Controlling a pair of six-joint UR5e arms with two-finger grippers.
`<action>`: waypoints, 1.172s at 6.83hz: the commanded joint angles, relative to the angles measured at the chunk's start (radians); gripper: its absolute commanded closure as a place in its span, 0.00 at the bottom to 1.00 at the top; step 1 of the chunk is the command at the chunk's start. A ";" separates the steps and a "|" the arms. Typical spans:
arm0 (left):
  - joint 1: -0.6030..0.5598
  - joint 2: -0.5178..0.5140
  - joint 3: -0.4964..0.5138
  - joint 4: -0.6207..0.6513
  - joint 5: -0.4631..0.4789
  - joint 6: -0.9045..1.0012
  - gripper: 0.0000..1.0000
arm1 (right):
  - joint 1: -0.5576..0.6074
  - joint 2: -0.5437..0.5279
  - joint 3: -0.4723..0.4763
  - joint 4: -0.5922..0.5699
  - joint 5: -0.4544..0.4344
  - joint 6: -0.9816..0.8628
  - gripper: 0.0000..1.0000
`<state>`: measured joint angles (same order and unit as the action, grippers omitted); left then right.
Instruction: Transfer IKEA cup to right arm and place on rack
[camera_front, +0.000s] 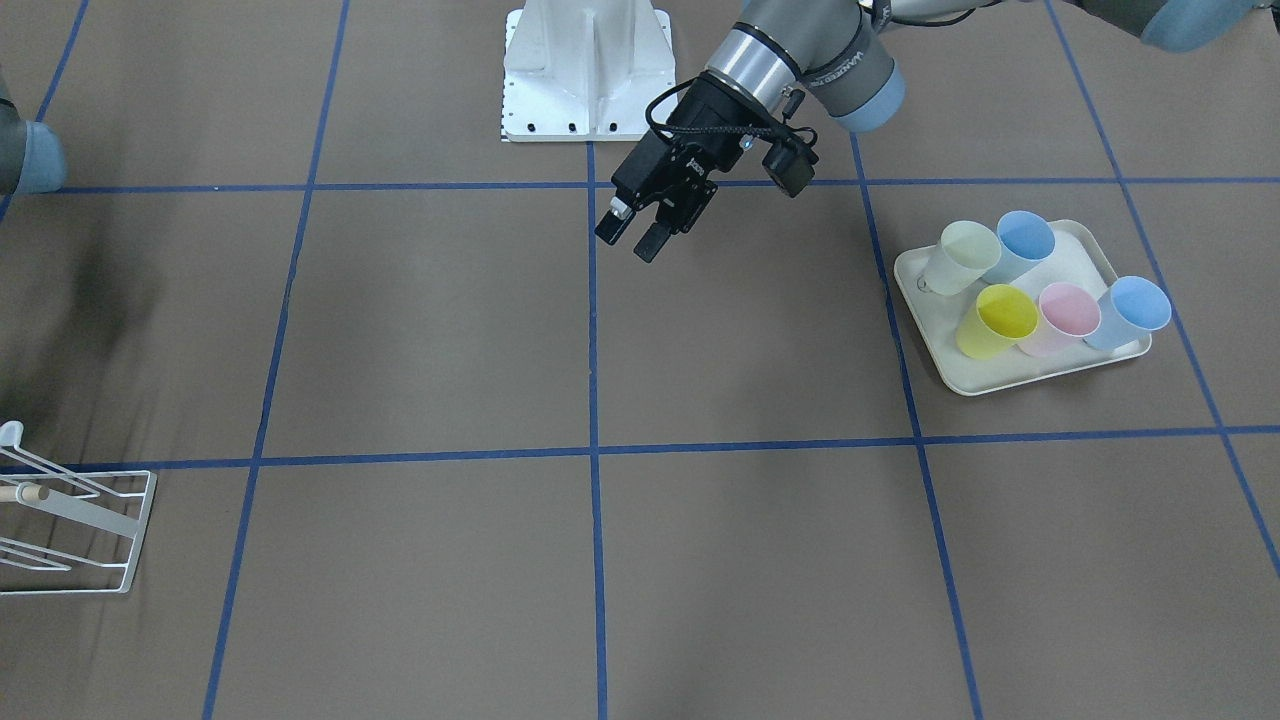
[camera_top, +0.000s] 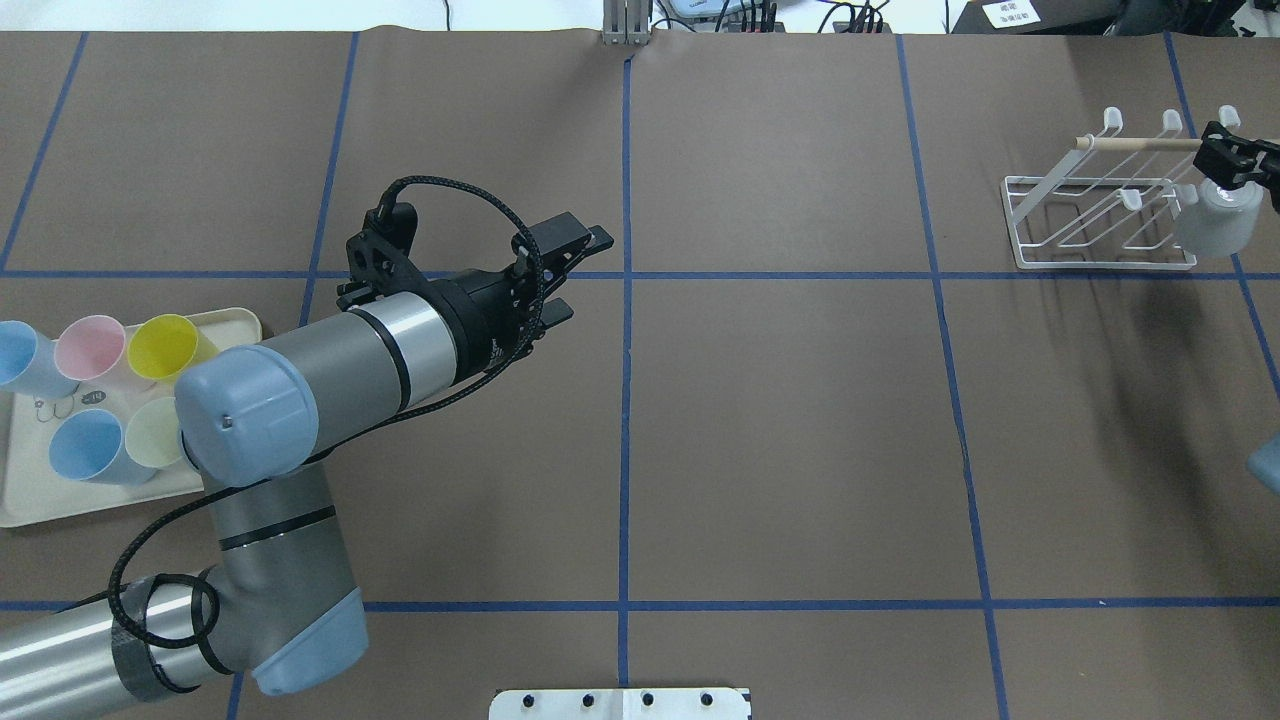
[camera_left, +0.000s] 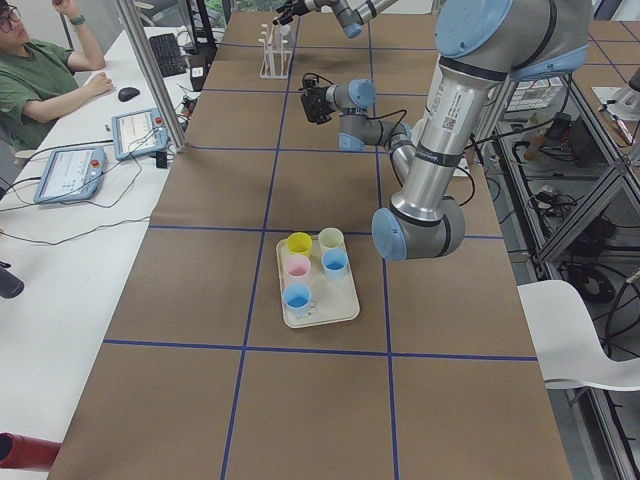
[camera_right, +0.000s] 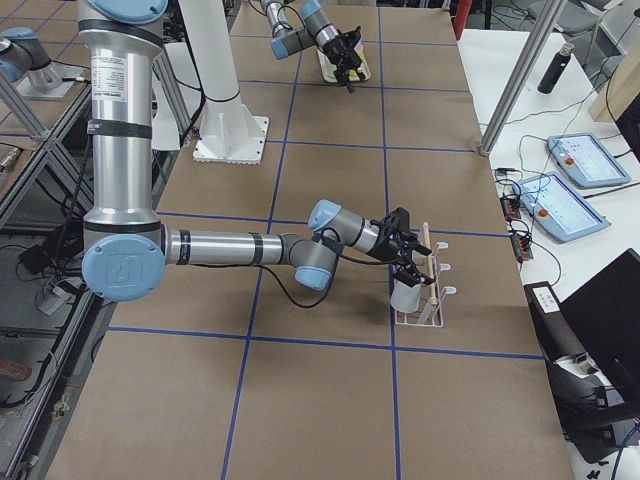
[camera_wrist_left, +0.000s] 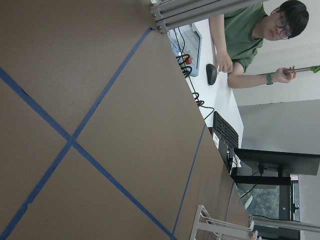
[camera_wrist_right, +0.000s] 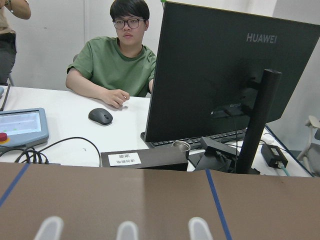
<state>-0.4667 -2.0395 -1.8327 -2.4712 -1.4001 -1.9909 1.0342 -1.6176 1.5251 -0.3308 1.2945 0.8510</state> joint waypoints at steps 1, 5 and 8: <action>-0.131 0.103 -0.151 0.166 -0.190 0.132 0.00 | 0.065 -0.013 0.059 -0.005 0.160 0.041 0.00; -0.491 0.392 -0.241 0.414 -0.653 0.648 0.00 | 0.121 0.005 0.310 -0.250 0.493 0.322 0.00; -0.642 0.589 -0.119 0.416 -0.831 1.112 0.00 | 0.078 0.126 0.411 -0.412 0.707 0.527 0.00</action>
<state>-1.0579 -1.5136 -2.0107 -2.0565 -2.1618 -1.0396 1.1396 -1.5355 1.9192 -0.7135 1.9368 1.3011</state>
